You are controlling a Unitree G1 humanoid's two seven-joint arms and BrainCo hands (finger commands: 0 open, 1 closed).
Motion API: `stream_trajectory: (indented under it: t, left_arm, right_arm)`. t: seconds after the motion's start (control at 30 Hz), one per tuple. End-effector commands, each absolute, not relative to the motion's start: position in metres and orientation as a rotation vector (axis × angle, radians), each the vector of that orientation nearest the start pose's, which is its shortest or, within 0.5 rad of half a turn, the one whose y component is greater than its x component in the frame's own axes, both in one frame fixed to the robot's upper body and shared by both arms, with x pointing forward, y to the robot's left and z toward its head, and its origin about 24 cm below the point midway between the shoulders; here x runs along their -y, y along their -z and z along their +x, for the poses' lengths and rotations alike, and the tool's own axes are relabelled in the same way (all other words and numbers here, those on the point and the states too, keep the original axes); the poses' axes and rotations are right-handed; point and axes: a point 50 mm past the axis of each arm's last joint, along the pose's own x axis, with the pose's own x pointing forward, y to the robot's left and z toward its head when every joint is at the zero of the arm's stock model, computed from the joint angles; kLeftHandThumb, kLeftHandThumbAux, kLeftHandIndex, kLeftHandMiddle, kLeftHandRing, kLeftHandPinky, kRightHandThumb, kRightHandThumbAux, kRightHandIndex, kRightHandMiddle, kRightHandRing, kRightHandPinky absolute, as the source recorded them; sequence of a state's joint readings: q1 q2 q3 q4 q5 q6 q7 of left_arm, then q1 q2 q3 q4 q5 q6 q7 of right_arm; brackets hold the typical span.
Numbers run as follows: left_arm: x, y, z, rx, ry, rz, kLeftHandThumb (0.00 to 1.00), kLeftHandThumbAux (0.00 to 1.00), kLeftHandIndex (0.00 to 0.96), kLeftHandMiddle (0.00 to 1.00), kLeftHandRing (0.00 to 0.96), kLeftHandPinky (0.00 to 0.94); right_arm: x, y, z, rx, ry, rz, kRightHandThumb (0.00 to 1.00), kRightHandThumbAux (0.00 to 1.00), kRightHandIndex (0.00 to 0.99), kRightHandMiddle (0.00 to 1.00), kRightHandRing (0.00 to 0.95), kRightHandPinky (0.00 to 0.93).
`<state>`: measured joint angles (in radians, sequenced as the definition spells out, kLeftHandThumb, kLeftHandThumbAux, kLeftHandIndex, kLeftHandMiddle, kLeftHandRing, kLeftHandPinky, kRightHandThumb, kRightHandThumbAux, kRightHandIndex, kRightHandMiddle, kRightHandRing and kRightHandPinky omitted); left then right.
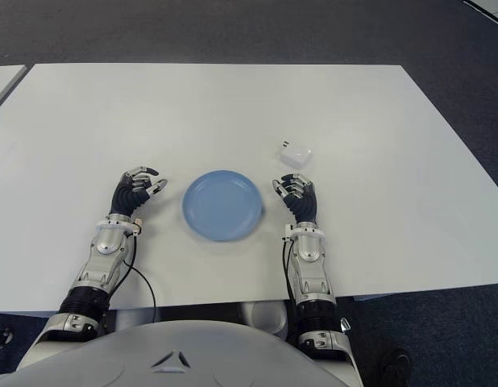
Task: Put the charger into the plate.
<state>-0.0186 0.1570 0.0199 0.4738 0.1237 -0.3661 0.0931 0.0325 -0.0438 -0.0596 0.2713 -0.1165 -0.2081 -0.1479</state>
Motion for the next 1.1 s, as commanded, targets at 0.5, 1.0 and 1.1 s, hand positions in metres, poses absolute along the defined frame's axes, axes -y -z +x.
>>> stream_trajectory:
  t: [0.5,1.0,1.1]
  left_arm:
    - [-0.191,0.028,0.234,-0.114,-0.055,0.277,0.705,0.717,0.438,0.794,0.791,0.805]
    - [-0.189,0.028,0.234,-0.116,-0.055,0.277,0.708,0.716,0.438,0.8,0.8,0.814]
    - [-0.189,0.027,0.234,-0.114,-0.056,0.279,0.708,0.716,0.439,0.801,0.801,0.814]
  right_arm:
    - [0.182,0.01,0.234,-0.097,0.189,-0.17,0.703,0.73,0.427,0.57,0.581,0.569]
    - [0.188,-0.029,0.259,0.084,0.171,-0.311,0.703,0.728,0.415,0.48,0.479,0.452]
    - [0.191,-0.033,0.263,0.12,0.172,-0.388,0.688,0.705,0.354,0.362,0.367,0.363]
